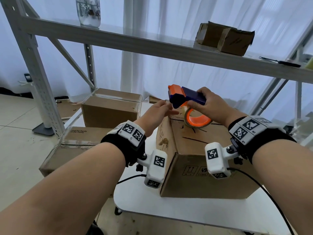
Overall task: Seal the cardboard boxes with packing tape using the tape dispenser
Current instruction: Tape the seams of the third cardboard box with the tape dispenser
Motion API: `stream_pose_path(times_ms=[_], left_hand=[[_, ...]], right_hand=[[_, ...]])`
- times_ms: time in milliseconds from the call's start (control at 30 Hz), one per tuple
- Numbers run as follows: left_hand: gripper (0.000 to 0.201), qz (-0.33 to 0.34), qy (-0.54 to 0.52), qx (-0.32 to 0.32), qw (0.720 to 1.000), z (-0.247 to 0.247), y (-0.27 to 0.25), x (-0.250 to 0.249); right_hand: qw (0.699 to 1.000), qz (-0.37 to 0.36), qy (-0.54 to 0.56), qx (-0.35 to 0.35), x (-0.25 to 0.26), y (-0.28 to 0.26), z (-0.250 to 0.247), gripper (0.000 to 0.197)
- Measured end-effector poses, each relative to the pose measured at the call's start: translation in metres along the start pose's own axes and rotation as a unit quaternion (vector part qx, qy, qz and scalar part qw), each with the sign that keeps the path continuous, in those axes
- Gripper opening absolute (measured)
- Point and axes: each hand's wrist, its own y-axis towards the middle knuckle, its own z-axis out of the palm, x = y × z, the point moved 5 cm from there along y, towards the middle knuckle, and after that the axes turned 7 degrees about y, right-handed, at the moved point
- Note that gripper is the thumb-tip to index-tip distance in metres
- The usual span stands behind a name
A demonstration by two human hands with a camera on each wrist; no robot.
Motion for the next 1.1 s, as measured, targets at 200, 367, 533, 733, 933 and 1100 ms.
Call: stream_pose_path(times_ms=[200,367,533,733,933,1100], left_hand=[[0.034,0.023,0.072,-0.008,0.997,0.002,0.001,0.013],[0.033,0.042,0.137,-0.01,0.99,0.001,0.007,0.021],[0.029,0.054,0.154,-0.022,0.986,0.001,0.009,0.019],[0.022,0.069,0.172,-0.028,0.982,0.001,0.009,0.012],[0.02,0.037,0.069,-0.02,0.997,-0.004,0.012,0.01],[0.018,0.045,0.014,-0.037,0.998,-0.012,0.012,0.004]], right_hand=[[0.993,-0.05,-0.101,0.031,0.014,0.009,0.003,0.057],[0.978,-0.077,-0.18,0.068,0.02,0.011,-0.007,0.058],[0.971,-0.071,-0.205,0.097,0.016,0.015,-0.009,0.059],[0.957,-0.082,-0.247,0.125,0.011,0.02,-0.014,0.061],[0.956,-0.088,-0.246,0.134,0.002,0.016,-0.01,0.082],[0.96,-0.1,-0.229,0.126,0.001,0.014,-0.012,0.085]])
